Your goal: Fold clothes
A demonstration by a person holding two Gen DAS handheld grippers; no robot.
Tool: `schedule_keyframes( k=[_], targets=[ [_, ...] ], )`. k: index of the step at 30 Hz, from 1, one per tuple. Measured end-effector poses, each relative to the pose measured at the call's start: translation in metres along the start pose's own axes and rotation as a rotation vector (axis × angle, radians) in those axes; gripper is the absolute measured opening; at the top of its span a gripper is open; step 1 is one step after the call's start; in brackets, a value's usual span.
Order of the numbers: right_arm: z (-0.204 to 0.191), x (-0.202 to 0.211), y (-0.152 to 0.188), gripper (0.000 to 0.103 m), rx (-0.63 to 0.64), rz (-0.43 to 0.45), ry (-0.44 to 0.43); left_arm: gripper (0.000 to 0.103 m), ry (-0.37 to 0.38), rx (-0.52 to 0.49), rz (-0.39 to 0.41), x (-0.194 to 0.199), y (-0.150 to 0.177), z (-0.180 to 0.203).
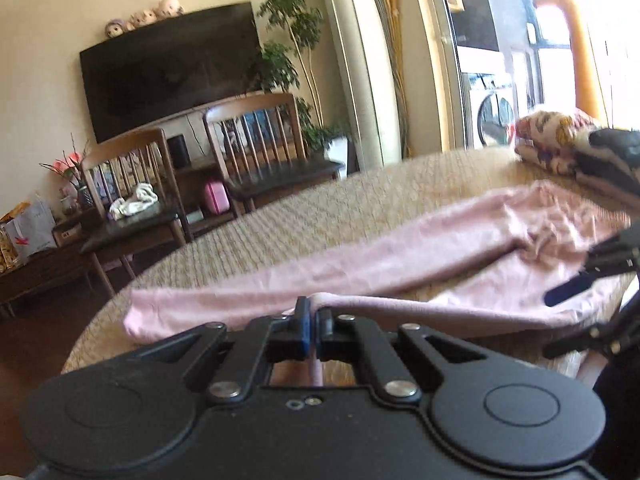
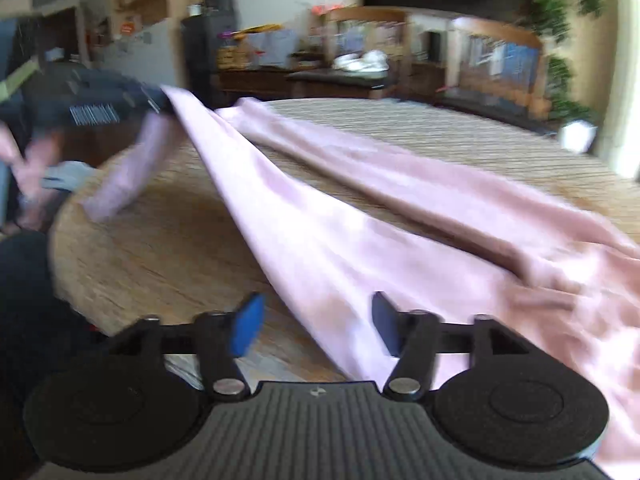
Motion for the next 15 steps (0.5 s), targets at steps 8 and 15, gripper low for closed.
schedule_keyframes(
  k=[8,15],
  targets=[
    [0.052,0.031,0.032,0.061,0.131,-0.017,0.219,0.093,-0.005,0.051,0.065,0.008,-0.045,0.005],
    [0.086,0.04,0.054,0.053,0.115,-0.039,0.262,0.097,-0.035,0.058,0.09,0.008,-0.063,0.002]
  ],
)
Point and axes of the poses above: each gripper's, at about its wrist camera, not at the fingertips, and x roughly against the way its jaws point, z to its right, y to its underside, the point moved 7 cm from there along -x, roughly the way its jaws point, and after that the axes turned 4 degrees about -y, right-handed, at the moved point
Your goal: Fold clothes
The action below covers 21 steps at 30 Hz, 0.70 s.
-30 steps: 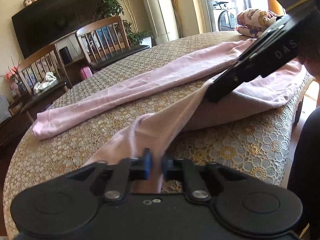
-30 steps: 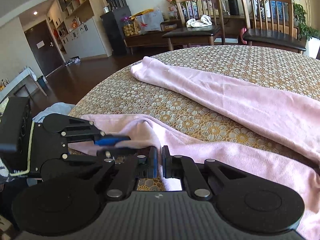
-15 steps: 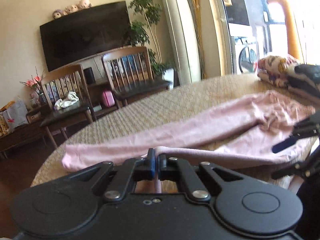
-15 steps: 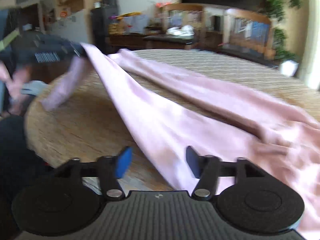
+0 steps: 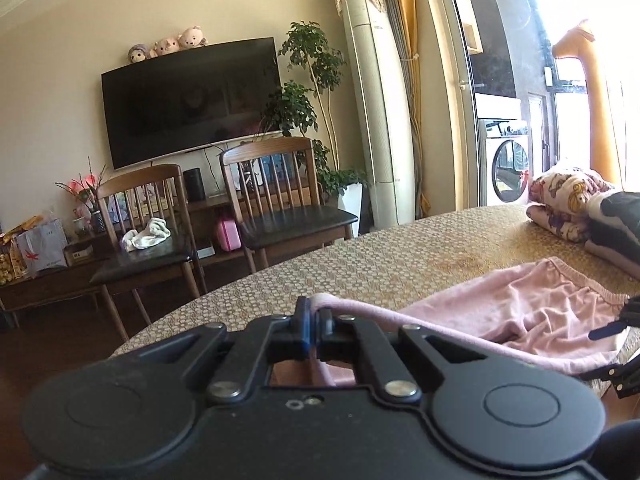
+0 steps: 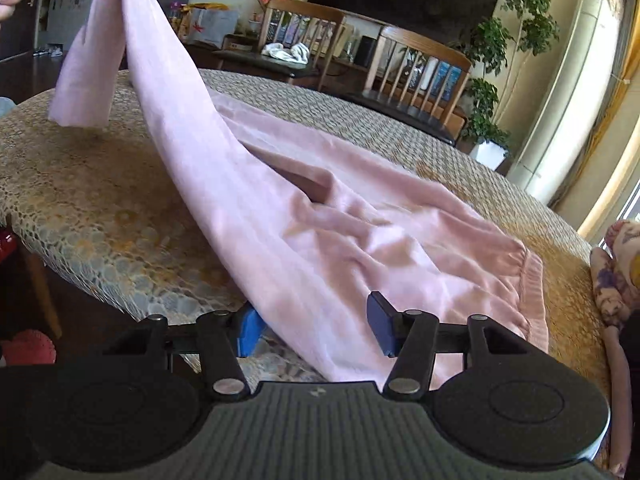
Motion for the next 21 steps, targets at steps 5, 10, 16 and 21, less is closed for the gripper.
schedule_keyframes(
  k=[5,10,16,21],
  targets=[
    [0.024,0.001,0.016,0.047,-0.044,-0.012,0.027,0.103,-0.014,-0.009,0.011,0.003,-0.009,-0.002],
    [0.04,0.008,0.024,0.043,-0.061,-0.035,0.042,0.103,-0.024,-0.003,-0.013,0.0,-0.002,-0.005],
    [0.054,0.013,0.029,0.024,-0.089,-0.058,0.055,0.103,-0.034,-0.009,-0.045,0.002,0.012,-0.008],
    [0.072,0.035,0.031,0.01,-0.232,-0.017,0.096,0.103,-0.038,-0.003,-0.09,0.015,0.035,-0.016]
  ],
)
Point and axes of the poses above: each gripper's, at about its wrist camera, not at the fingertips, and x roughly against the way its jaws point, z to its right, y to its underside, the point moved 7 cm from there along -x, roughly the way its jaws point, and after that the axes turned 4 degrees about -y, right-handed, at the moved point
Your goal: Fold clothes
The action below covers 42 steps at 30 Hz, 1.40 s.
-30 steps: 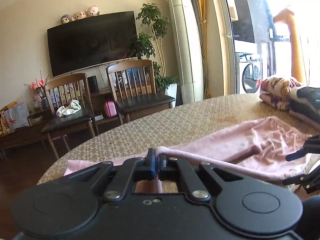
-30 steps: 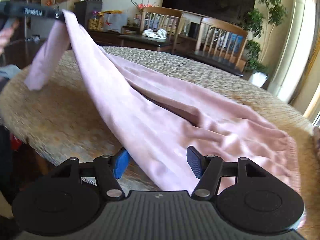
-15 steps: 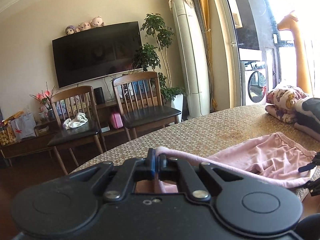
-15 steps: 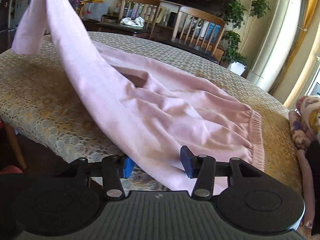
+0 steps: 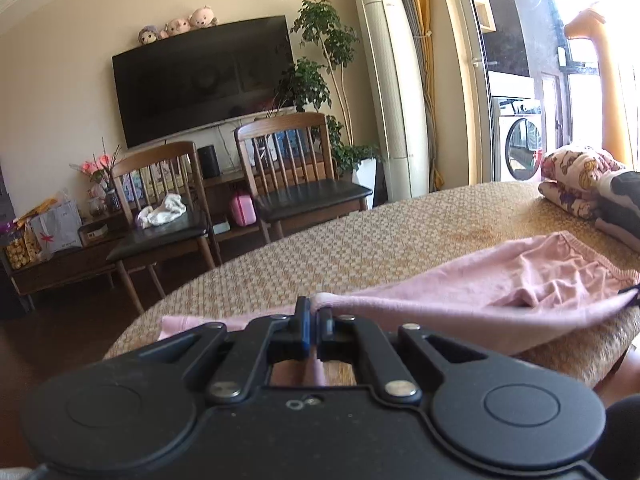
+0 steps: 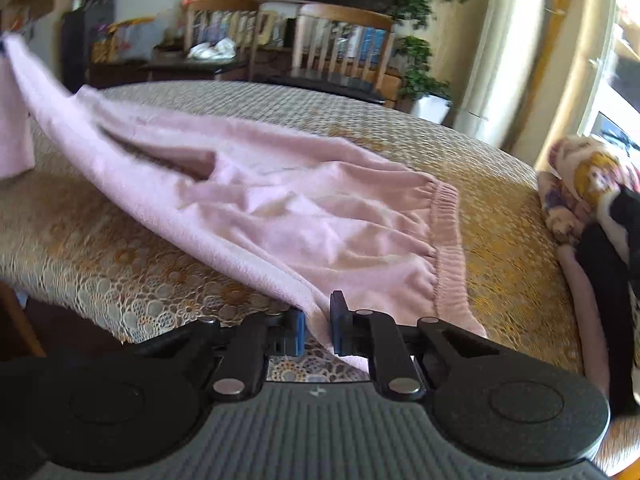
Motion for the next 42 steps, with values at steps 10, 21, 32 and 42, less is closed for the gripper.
schedule_keyframes(
  k=[10,21,32,42],
  targets=[
    [-0.024,0.031,0.028,0.009,-0.026,-0.036,0.031,0.103,0.031,0.034,-0.128,0.033,0.067,-0.004],
    [-0.005,0.024,-0.035,0.009,-0.04,0.07,0.055,0.103,-0.034,0.011,-0.047,0.011,0.026,-0.016],
    [0.031,-0.044,-0.101,0.009,-0.024,0.089,0.022,0.103,-0.082,-0.012,-0.058,-0.091,-0.029,-0.028],
    [0.054,-0.134,-0.111,0.009,-0.041,-0.027,-0.026,0.103,-0.092,-0.078,-0.23,-0.205,-0.017,-0.026]
  ],
)
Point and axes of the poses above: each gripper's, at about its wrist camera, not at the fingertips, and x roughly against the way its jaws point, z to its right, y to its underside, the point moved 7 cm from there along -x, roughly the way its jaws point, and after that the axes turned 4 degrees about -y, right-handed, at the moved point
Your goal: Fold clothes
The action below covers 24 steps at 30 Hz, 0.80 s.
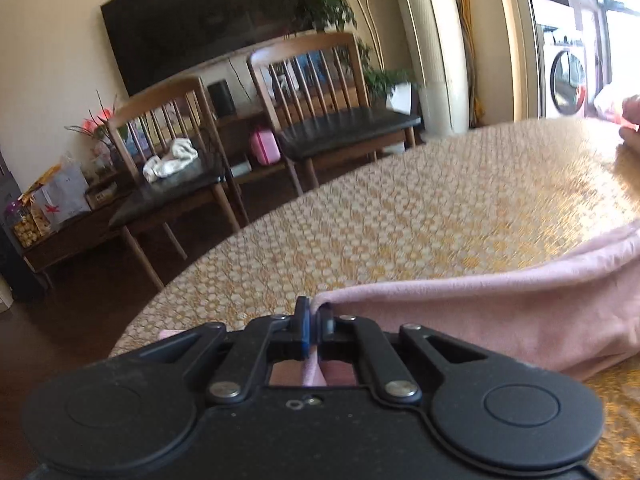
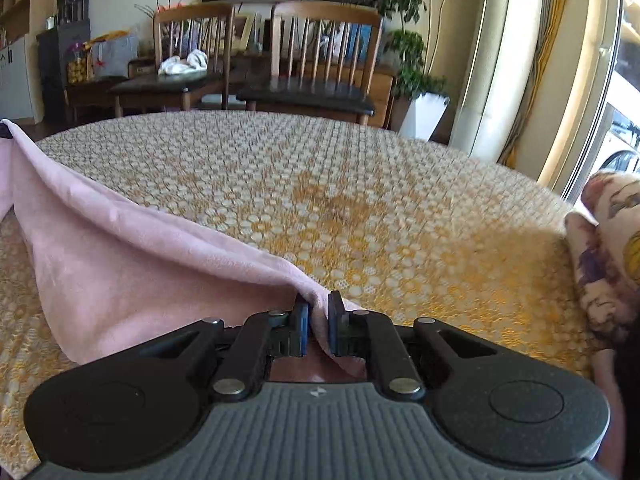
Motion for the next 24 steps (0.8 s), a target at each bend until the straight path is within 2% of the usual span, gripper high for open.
schedule_keyframes(
  k=[5,13,17,19,20,22,24],
  targets=[
    [0.003,-0.025,0.006,0.009,-0.008,-0.04,-0.012,0.103,-0.019,-0.085,-0.05,-0.028,0.012,0.01],
    [0.008,-0.025,0.012,0.01,-0.04,-0.013,-0.015,0.103,-0.038,-0.128,-0.135,-0.048,0.024,0.01],
    [0.008,-0.004,0.001,0.027,-0.02,0.034,0.046,0.103,-0.065,-0.143,-0.153,-0.051,0.028,0.006],
    [0.007,0.013,-0.006,0.05,-0.009,0.075,0.084,0.103,-0.076,-0.143,-0.156,-0.052,0.027,0.003],
    [0.007,0.021,-0.01,0.068,-0.007,0.104,0.101,0.103,-0.079,-0.14,-0.16,-0.054,0.026,0.002],
    [0.001,0.038,-0.018,0.07,-0.012,0.171,0.104,0.103,-0.084,-0.138,-0.167,-0.057,0.026,0.0],
    [-0.014,0.042,-0.023,0.07,-0.023,0.175,-0.001,0.103,-0.088,-0.14,-0.19,-0.064,0.03,-0.001]
  ],
)
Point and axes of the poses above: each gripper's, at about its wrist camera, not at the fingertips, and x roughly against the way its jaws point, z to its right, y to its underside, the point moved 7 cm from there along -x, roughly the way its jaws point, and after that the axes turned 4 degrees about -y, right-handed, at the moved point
